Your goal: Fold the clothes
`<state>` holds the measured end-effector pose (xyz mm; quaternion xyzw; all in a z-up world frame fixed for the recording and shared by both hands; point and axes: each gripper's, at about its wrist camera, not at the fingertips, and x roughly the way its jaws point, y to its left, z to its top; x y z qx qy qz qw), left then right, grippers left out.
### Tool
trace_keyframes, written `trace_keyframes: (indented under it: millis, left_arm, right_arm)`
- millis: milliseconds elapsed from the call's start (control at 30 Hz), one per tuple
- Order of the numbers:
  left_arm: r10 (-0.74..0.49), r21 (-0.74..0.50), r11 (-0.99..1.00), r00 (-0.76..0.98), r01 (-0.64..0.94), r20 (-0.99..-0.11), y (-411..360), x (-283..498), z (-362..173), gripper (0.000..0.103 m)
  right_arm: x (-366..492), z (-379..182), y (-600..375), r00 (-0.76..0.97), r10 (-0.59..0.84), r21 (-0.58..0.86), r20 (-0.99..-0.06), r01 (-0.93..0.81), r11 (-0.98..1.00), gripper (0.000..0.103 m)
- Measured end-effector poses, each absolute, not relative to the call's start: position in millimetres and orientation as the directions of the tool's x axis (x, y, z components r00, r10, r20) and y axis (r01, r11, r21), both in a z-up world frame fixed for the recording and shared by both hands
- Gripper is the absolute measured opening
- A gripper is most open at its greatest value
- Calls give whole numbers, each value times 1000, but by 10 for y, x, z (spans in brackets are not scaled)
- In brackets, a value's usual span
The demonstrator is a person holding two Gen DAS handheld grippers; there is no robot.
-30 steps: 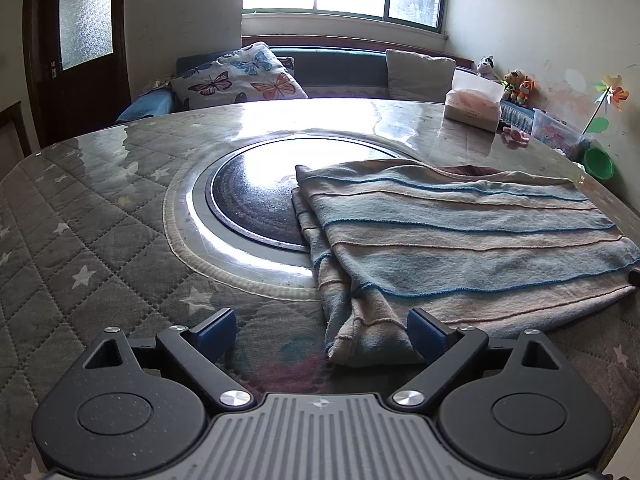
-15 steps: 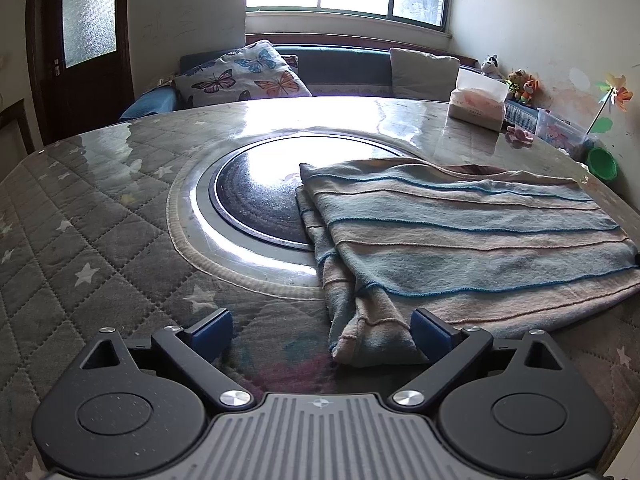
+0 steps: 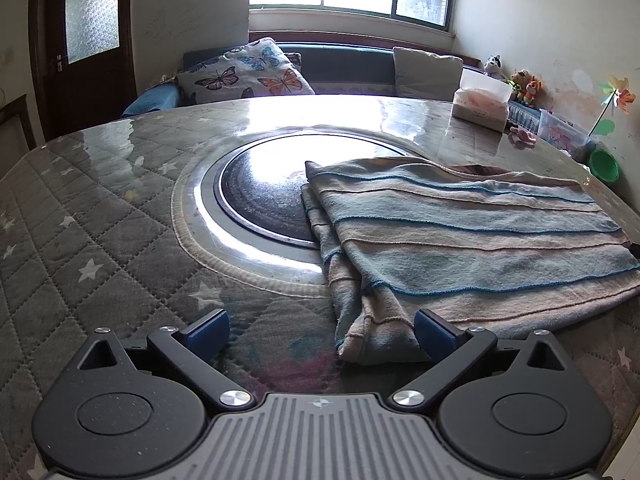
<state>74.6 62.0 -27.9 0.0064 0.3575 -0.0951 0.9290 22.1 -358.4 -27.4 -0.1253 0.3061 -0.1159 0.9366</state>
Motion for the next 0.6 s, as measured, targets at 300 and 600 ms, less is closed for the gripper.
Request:
trace_keyframes:
  millis: [300, 600]
  left_arm:
    - [-178, -71, 982, 734, 175, -656, 676, 707, -284, 101]
    - [-149, -89, 989, 748, 120, -647, 855, 659, -248, 101]
  right_arm:
    - [238, -6, -3038, 842, -99, -323, -530, -93, 942, 87]
    - [398, 82, -2074, 781, 227, -275, -582, -452, 849, 83]
